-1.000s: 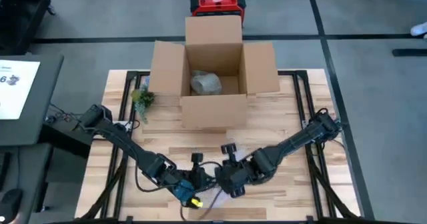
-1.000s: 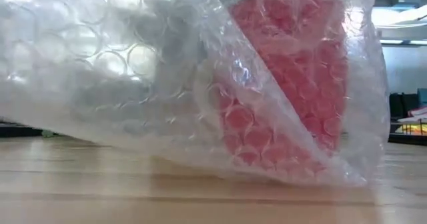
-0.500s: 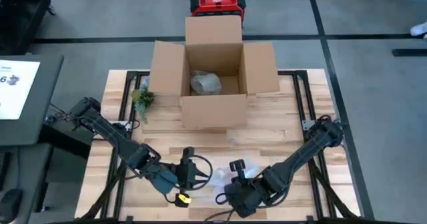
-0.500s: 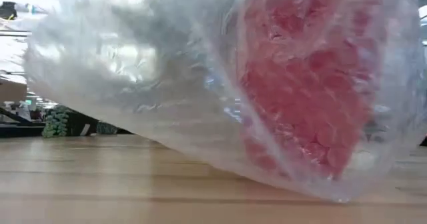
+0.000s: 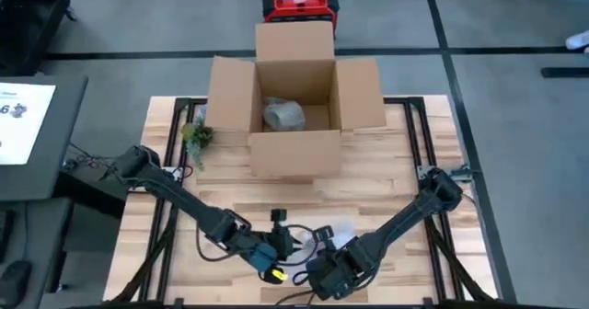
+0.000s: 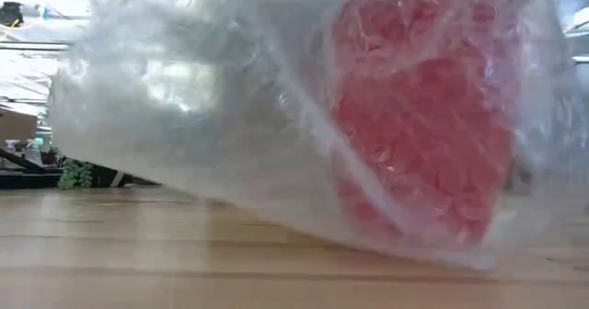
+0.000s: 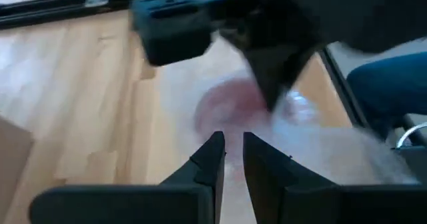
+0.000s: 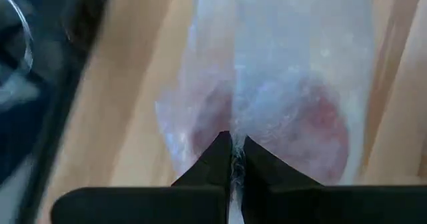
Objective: Wrap mug
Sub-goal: Pack the red mug with the bubble wrap
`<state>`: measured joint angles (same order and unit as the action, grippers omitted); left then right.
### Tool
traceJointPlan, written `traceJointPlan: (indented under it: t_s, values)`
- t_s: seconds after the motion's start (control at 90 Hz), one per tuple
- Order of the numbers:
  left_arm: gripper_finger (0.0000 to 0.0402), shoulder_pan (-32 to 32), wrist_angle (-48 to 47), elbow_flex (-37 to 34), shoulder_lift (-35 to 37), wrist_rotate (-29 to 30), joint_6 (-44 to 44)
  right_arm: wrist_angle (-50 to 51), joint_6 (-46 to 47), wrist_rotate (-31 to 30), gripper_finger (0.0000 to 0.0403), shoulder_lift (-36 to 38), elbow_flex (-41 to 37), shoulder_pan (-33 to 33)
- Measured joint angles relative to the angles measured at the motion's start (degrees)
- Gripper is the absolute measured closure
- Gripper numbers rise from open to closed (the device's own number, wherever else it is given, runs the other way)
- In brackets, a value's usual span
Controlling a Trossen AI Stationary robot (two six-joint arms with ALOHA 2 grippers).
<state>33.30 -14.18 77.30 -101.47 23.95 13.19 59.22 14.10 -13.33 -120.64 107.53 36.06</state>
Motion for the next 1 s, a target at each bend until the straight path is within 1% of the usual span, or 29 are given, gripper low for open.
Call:
traceJointPlan:
  t_s: [0.089,0.144,0.267,0.344,0.411,0.522,0.633,0.733,0.811,0.922,1.0]
  values:
    - [0.0365,0.1,2.5,0.0,-2.5,-6.9,0.5,0.9,0.0,0.9,0.0403,-0.6,0.0,0.5]
    - [0.0365,0.3,3.6,0.0,-4.5,-8.9,1.2,0.3,-0.4,1.3,0.0403,-0.6,0.0,0.5]
    - [0.0365,0.6,5.2,0.0,-8.9,-8.7,2.3,0.2,-0.2,1.3,0.0400,-0.6,0.0,0.6]
    - [0.0365,0.5,6.7,0.1,-10.8,-8.6,3.1,0.5,0.0,1.4,0.0388,-0.4,0.0,0.5]
    - [0.0365,0.4,6.9,0.1,-11.4,-8.5,4.0,0.8,0.3,1.5,0.0371,0.0,0.3,0.2]
    - [0.0365,0.1,7.1,0.1,-11.8,-8.2,4.8,5.0,1.5,1.5,0.0342,0.0,3.1,0.2]
    - [0.0365,0.0,7.6,0.1,-11.8,-8.2,4.2,8.0,3.6,1.5,0.0327,0.1,6.8,0.2]
    - [0.0365,-0.2,7.6,0.5,-11.8,-8.2,4.1,7.7,3.9,1.6,0.0327,0.2,9.4,0.2]
    - [0.0365,-0.3,7.6,0.5,-11.8,-8.2,4.0,6.9,4.2,1.6,0.0331,0.2,9.6,0.1]
    - [0.0365,-0.3,7.5,0.5,-11.8,-8.2,4.1,6.4,5.7,3.0,0.0347,0.0,7.5,-1.4]
    - [0.0365,-0.2,7.0,0.5,-11.5,-8.2,4.9,4.9,6.1,4.4,0.0365,-0.3,3.8,-2.4]
